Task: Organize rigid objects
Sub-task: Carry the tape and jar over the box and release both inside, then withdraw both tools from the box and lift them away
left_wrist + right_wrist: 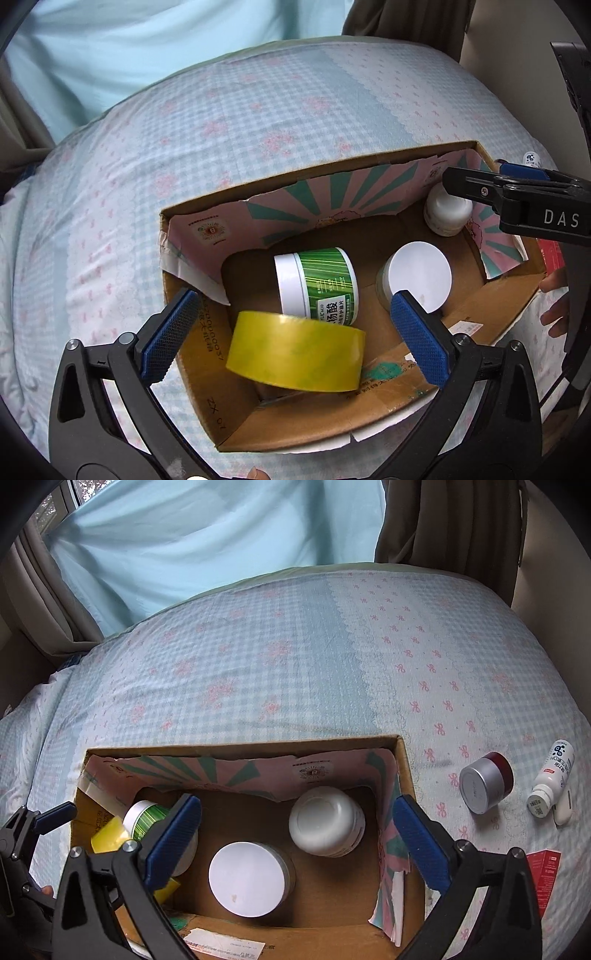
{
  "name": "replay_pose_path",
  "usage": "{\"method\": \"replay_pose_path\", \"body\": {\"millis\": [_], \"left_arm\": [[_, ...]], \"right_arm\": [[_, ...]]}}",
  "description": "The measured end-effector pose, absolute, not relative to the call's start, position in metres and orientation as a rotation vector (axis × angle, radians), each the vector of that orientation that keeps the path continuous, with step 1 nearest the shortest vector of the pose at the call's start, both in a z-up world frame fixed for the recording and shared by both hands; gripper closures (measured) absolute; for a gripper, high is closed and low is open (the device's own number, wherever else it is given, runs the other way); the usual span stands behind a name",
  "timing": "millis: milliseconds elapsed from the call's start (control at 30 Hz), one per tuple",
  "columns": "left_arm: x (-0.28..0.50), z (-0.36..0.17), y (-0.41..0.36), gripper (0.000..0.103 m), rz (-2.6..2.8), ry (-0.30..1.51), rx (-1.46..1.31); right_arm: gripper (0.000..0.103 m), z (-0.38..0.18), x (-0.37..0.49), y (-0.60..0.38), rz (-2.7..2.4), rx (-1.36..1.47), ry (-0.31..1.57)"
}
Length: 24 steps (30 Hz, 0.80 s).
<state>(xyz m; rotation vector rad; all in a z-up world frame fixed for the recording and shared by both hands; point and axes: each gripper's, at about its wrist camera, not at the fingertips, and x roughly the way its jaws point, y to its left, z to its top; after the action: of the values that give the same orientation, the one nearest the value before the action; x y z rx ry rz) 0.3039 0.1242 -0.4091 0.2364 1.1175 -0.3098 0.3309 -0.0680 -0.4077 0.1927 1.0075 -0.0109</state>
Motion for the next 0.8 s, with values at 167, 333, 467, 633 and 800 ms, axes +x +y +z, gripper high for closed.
{"method": "replay_pose_path", "body": {"millis": [167,333,467,633,800], "left_arm": [[0.294,-0.409,0.137,0.0,-0.282,1.145,0.199],[0.29,-0.407,0.142,0.0,-0.266,1.152,0.175],[0.286,-0.4,0.142,0.0,-0.255,1.134,0.176],[0.276,-0.387,0.141,0.0,-0.233,1.115,0.161],[0.261,-0.372,0.139,0.0,-0.201,1.107,0.132]], "right_arm": [[0.0,-0.41,0.318,-0.065,-0.02,0.172,1.035],[0.0,-0.41,0.309,-0.064,-0.025,0.181,1.05],[0.0,-0.406,0.308,-0.066,-0.023,0.192,1.054],[0.0,-0.394,0.304,-0.064,-0.007,0.164,1.039],[0.0,-0.377,0.294,-0.065,0.019,0.144,1.022]]}}
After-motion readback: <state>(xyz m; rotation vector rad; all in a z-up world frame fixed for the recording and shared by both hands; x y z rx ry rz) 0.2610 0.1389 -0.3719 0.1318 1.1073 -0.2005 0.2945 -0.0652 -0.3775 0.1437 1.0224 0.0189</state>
